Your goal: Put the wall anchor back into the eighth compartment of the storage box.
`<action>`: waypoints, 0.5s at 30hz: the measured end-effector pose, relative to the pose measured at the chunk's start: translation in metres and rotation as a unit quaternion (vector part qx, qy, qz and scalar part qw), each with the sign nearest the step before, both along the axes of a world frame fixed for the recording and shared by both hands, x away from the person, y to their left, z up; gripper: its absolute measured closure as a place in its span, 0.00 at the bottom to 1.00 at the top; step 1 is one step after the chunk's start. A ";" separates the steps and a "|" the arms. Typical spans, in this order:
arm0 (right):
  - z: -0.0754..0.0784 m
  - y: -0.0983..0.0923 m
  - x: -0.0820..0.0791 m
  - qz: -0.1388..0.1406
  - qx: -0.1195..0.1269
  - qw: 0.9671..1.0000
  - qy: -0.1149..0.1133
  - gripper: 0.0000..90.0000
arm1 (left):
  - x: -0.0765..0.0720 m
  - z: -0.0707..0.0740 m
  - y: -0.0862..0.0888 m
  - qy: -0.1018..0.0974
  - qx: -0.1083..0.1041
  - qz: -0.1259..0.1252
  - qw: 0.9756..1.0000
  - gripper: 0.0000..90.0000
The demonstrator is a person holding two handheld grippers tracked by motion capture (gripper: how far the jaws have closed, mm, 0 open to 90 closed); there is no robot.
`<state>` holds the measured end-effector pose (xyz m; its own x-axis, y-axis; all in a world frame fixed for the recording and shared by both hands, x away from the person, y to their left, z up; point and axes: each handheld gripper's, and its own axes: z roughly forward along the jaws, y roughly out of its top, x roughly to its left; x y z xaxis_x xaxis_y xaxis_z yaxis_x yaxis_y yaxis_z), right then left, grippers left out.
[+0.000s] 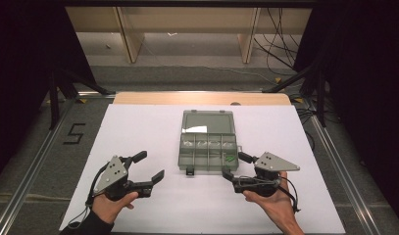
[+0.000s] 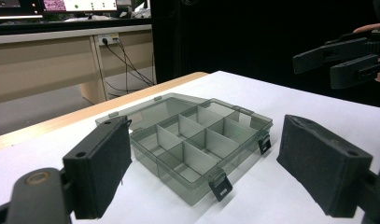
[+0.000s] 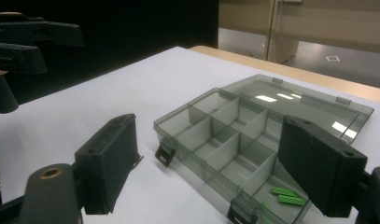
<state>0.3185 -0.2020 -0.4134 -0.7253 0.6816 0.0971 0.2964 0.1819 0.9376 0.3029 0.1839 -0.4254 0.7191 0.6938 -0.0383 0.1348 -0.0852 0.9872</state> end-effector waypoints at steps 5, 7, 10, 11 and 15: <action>-0.001 -0.002 -0.002 0.000 0.001 1.000 -0.001 0.23 | 0.000 0.000 0.000 0.000 0.000 0.000 1.000 0.18; -0.002 -0.002 -0.003 -0.001 0.004 1.000 0.000 0.23 | 0.000 0.000 0.000 0.000 0.000 0.000 1.000 0.18; -0.002 -0.004 -0.005 -0.003 0.007 1.000 0.001 0.22 | 0.000 0.000 0.000 0.000 0.000 0.000 1.000 0.18; -0.002 -0.005 -0.006 -0.004 0.007 1.000 0.003 0.22 | 0.000 0.000 0.000 0.000 0.000 0.000 1.000 0.18; -0.003 -0.005 -0.006 -0.006 0.011 1.000 -0.005 0.22 | 0.000 0.000 0.000 0.001 0.000 0.000 1.000 0.18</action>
